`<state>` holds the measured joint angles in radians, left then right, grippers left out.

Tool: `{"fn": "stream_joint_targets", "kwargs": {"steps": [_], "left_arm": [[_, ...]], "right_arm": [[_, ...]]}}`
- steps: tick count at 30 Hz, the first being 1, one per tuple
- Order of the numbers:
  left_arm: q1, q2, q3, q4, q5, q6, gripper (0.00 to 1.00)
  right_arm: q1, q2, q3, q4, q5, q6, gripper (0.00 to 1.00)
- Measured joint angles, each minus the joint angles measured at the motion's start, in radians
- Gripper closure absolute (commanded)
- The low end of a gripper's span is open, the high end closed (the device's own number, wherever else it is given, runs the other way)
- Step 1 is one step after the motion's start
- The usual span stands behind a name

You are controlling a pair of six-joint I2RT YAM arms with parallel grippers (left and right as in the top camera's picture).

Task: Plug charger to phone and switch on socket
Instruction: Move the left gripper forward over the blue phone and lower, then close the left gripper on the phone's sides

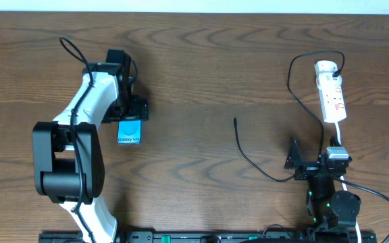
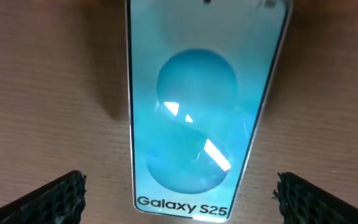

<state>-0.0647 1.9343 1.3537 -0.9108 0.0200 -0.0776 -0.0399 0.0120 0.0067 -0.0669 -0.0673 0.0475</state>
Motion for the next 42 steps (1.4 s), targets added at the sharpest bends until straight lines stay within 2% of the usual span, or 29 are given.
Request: {"fn": "stream_joint_targets", "kwargs": {"steps": [42], "left_arm": [[0.0,0.0,-0.069,0.157,0.038,0.024,0.02]], "right_arm": [[0.0,0.0,0.0,0.0,0.0,0.0,0.01]]}}
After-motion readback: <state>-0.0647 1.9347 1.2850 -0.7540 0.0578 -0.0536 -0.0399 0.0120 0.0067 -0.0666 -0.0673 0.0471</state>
